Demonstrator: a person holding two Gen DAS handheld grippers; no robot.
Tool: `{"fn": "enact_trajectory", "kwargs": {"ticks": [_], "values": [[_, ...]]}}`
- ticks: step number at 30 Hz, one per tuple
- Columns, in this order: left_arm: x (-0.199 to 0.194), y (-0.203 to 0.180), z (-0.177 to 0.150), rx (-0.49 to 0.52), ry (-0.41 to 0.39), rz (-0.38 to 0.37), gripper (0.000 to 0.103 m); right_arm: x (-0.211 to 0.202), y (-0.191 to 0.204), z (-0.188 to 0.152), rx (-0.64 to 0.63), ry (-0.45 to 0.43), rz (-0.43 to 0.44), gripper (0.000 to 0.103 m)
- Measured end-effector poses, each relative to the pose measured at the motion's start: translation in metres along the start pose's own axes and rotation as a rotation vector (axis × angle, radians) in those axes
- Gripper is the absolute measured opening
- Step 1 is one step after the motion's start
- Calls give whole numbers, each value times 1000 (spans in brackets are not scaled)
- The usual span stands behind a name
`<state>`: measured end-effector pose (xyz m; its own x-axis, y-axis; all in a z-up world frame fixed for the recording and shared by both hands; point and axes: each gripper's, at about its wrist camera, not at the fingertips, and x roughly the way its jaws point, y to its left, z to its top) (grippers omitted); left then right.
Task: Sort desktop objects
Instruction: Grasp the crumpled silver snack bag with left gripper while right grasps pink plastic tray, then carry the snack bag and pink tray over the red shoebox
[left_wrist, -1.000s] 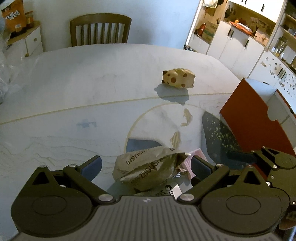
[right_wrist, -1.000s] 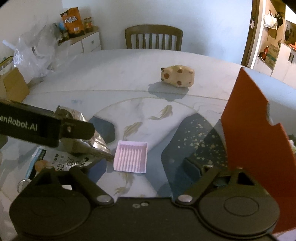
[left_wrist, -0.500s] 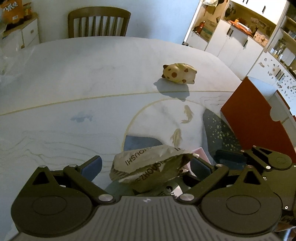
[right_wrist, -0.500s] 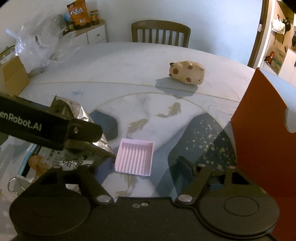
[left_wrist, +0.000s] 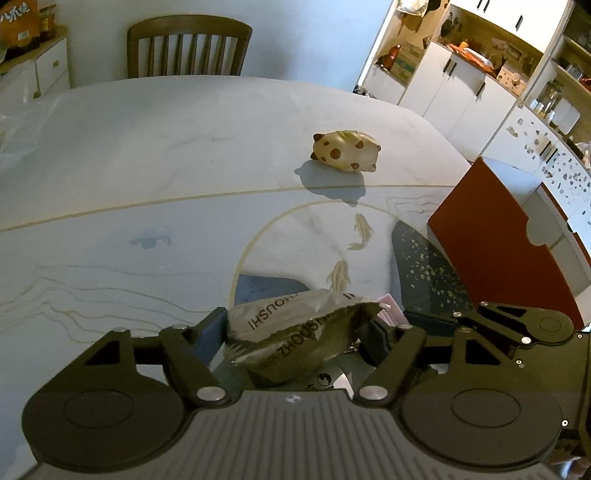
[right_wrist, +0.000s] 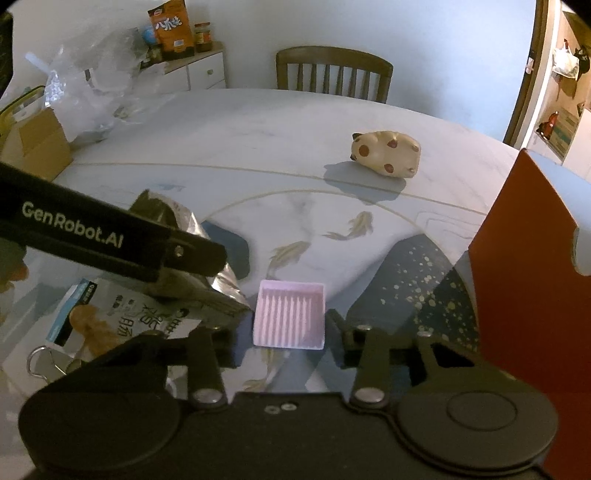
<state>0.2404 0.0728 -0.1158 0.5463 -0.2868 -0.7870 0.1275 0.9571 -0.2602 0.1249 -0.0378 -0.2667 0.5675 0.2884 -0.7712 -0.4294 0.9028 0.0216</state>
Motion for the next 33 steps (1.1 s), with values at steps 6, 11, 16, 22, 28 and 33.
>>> {"fn": "enact_trajectory", "kwargs": {"ticks": [6, 11, 16, 22, 28, 33], "values": [[-4, -3, 0, 4, -8, -2, 67, -4, -5, -2, 26, 8, -6, 41], [-11, -8, 2, 6, -20, -15, 65, -13, -13, -3, 58, 5, -22, 41], [-22, -14, 3, 2, -36, -33, 65, -32, -22, -2, 91, -20, -33, 41], [-39, -21, 5, -13, -54, -60, 65, -59, -29, 0, 114, -55, -28, 41], [-60, -37, 7, -10, -71, -84, 65, -88, -35, 1, 131, -88, -22, 41], [-76, -56, 8, 23, -88, -91, 65, -110, -39, 3, 143, -109, -27, 41]]}}
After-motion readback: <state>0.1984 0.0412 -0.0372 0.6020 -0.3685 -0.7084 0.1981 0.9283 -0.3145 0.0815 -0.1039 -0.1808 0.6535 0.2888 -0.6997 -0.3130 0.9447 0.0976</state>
